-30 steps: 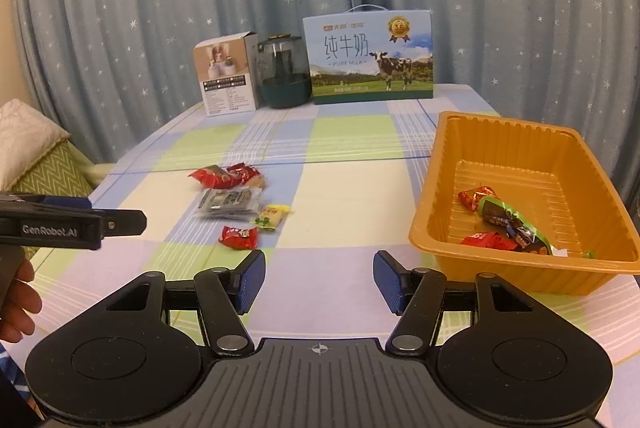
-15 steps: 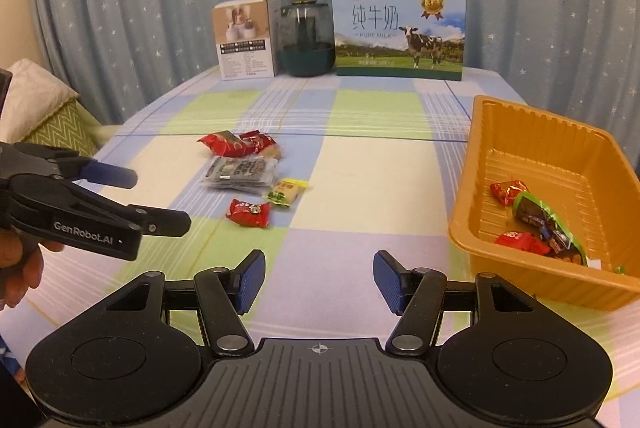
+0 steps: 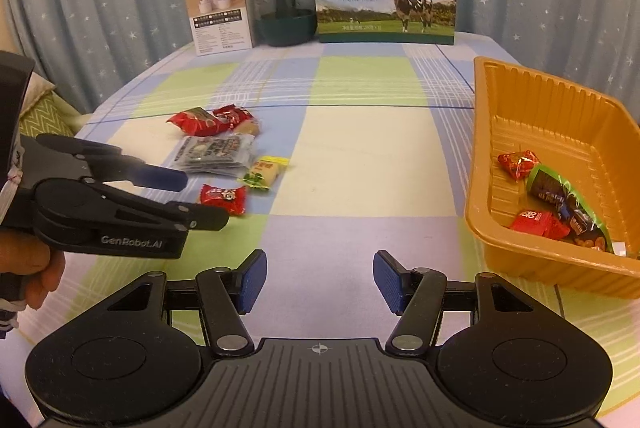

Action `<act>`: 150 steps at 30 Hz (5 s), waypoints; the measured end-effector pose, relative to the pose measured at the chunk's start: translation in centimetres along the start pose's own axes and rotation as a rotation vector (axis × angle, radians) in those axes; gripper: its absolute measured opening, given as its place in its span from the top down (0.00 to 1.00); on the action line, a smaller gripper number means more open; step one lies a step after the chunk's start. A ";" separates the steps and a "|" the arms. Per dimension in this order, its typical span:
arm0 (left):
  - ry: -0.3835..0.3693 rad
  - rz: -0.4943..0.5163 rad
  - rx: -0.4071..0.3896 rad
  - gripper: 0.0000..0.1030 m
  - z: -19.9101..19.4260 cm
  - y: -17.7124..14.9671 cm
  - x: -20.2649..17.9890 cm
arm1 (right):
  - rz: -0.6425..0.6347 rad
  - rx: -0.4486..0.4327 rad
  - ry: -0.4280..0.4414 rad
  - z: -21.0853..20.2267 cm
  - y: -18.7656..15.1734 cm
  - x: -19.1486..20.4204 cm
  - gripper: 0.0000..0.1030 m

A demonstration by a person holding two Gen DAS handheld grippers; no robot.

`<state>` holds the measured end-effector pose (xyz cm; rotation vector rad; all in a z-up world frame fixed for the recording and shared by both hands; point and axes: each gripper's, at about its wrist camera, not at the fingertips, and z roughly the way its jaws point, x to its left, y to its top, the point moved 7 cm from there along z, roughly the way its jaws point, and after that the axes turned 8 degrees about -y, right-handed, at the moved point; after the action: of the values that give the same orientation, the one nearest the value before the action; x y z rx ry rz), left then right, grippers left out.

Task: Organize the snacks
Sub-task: 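Withdraw both tools from the tray back toward the remaining snacks, then grasp the small red candy with the left tool while the right tool grasps the yellow candy, then carry both candies over the orange tray and open both tools to drop them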

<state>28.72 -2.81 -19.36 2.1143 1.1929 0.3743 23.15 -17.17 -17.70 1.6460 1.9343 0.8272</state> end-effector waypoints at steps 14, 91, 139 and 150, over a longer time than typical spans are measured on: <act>-0.032 0.016 0.018 0.78 1.0 0.5 -0.6 | 0.025 0.013 -0.007 0.5 0.1 -0.2 0.42; 0.088 -0.277 -0.248 0.83 -12.6 2.5 -5.9 | 0.119 -0.067 -0.117 -6.7 0.6 -2.1 0.79; -0.155 -0.117 -0.222 0.83 -7.6 13.4 -19.5 | 0.300 -0.118 -0.298 -15.5 4.9 -18.7 0.79; -0.189 -0.101 -0.163 0.83 -1.9 14.6 -19.1 | 0.327 -0.099 -0.277 -12.3 6.6 -22.3 0.79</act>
<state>26.81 -23.24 -6.66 1.8960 1.1147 0.2136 23.20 -40.26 -5.10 1.9303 1.4385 0.7517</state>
